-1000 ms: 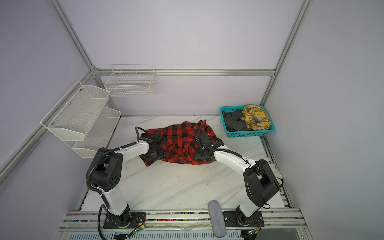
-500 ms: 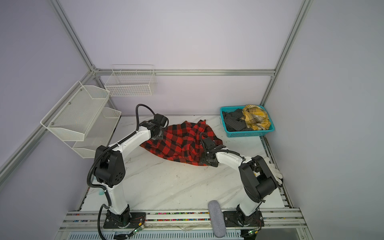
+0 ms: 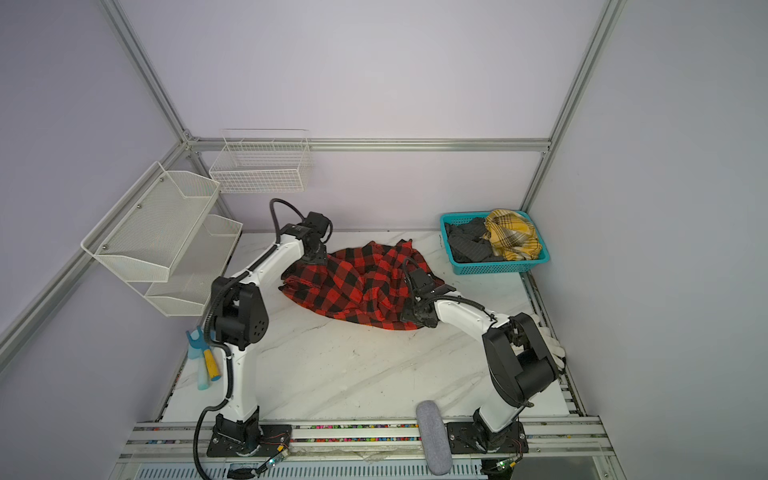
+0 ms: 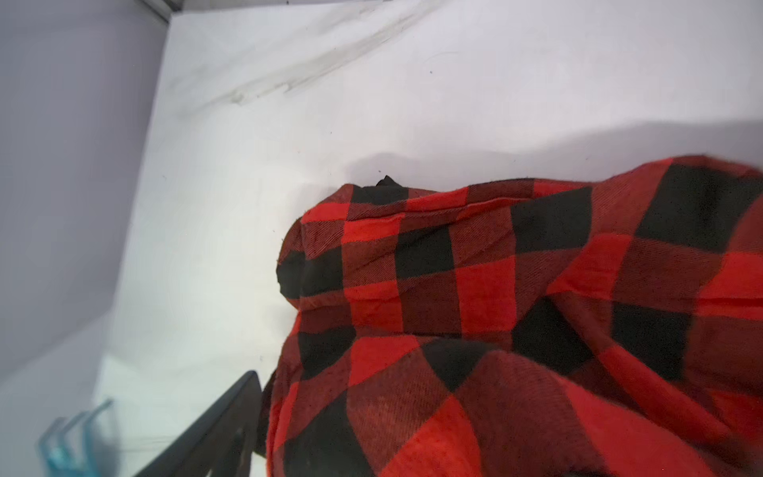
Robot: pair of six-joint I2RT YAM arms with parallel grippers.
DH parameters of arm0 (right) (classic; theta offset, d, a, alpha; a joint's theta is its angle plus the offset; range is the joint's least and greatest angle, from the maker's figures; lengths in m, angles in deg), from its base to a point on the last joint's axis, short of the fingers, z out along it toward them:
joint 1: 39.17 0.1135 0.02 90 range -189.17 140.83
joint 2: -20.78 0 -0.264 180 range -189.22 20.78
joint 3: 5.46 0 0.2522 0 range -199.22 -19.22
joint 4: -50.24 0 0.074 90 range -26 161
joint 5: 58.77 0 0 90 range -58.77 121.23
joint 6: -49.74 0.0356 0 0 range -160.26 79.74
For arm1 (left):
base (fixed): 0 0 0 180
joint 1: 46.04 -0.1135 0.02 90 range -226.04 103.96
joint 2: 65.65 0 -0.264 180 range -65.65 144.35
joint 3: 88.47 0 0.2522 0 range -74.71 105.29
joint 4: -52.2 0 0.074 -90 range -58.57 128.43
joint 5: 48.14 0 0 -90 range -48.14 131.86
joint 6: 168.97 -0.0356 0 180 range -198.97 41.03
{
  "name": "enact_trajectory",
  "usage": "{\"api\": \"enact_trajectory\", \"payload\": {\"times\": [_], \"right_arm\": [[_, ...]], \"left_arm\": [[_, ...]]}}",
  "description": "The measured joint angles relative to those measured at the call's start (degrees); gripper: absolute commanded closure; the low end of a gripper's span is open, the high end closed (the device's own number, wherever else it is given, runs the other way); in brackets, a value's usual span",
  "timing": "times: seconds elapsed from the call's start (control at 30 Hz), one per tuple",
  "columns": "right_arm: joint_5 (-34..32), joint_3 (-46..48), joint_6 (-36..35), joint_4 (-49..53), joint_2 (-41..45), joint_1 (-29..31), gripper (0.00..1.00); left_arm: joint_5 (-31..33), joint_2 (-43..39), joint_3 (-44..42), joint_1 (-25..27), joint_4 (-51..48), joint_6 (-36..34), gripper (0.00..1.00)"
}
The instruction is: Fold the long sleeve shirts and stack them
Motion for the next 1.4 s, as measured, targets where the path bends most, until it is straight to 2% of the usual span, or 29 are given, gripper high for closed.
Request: {"api": "enact_trajectory", "payload": {"times": [0.1,0.2,0.3,0.43,0.53,0.67,0.77,0.83,0.9,0.93,0.97,1.1,1.13,1.2,1.27,1.33,1.4], "right_arm": [[0.1,-1.8,-0.7,0.5,1.2,0.0,0.34],[0.1,-3.1,-1.4,1.0,2.3,0.0,0.34],[0.6,-4.4,-1.7,1.6,2.6,0.2,0.35],[0.9,-5.5,-2.1,2.1,2.6,1.0,0.35],[1.1,-5.7,-2.2,2.1,2.8,1.8,0.35],[1.7,-5.7,-2.2,2.1,3.0,2.7,0.35],[2.1,-5.7,-2.1,2.1,3.0,3.0,0.35],[2.2,-5.7,-2.0,2.1,3.0,3.2,0.35],[2.2,-5.7,-1.9,2.1,3.0,3.2,0.37],[2.2,-5.7,-1.8,2.1,3.1,3.2,0.37],[2.2,-5.7,-1.7,2.1,3.1,3.2,0.38],[2.2,-5.7,-1.2,2.2,3.7,3.2,0.38],[2.2,-5.7,-1.0,2.2,3.9,3.2,0.38],[2.2,-5.7,-0.8,2.2,4.1,3.2,0.38],[2.2,-5.7,-0.6,2.1,4.2,3.2,0.38],[2.3,-5.7,-0.6,2.1,4.2,3.2,0.38],[2.3,-5.7,-0.6,2.1,4.2,3.2,0.38]], "left_arm": [[-9.4,-12.0,-13.5,-10.0,1.1,5.2,0.18],[-11.6,-21.7,-24.3,-17.5,2.1,7.6,0.16],[-17.1,-28.0,-33.9,-19.1,4.6,9.1,0.18],[-24.8,-29.0,-43.5,-21.3,8.4,11.1,0.17],[-27.2,-28.7,-46.6,-22.7,10.0,12.0,0.17],[-29.0,-27.2,-46.5,-22.7,14.0,12.2,0.18],[-30.4,-22.8,-44.5,-22.6,16.1,12.5,0.28],[-31.2,-18.6,-40.6,-22.4,16.5,12.6,0.49],[-32.1,-13.9,-34.9,-22.1,16.8,12.8,0.78],[-32.5,-11.9,-32.3,-21.9,17.0,12.7,0.83],[-32.9,-9.7,-28.9,-21.8,17.1,12.5,0.83],[-32.9,-5.0,-20.0,-21.7,17.9,12.6,0.73],[-32.7,-4.7,-18.8,-21.7,17.9,12.5,0.64],[-31.9,-4.6,-17.2,-21.7,17.9,12.0,0.37],[-30.4,-4.7,-16.4,-21.7,17.3,11.8,0.24],[-28.0,-4.9,-16.3,-21.4,15.7,11.0,0.2],[-24.7,-5.8,-16.5,-21.1,12.8,10.4,0.24]]}}
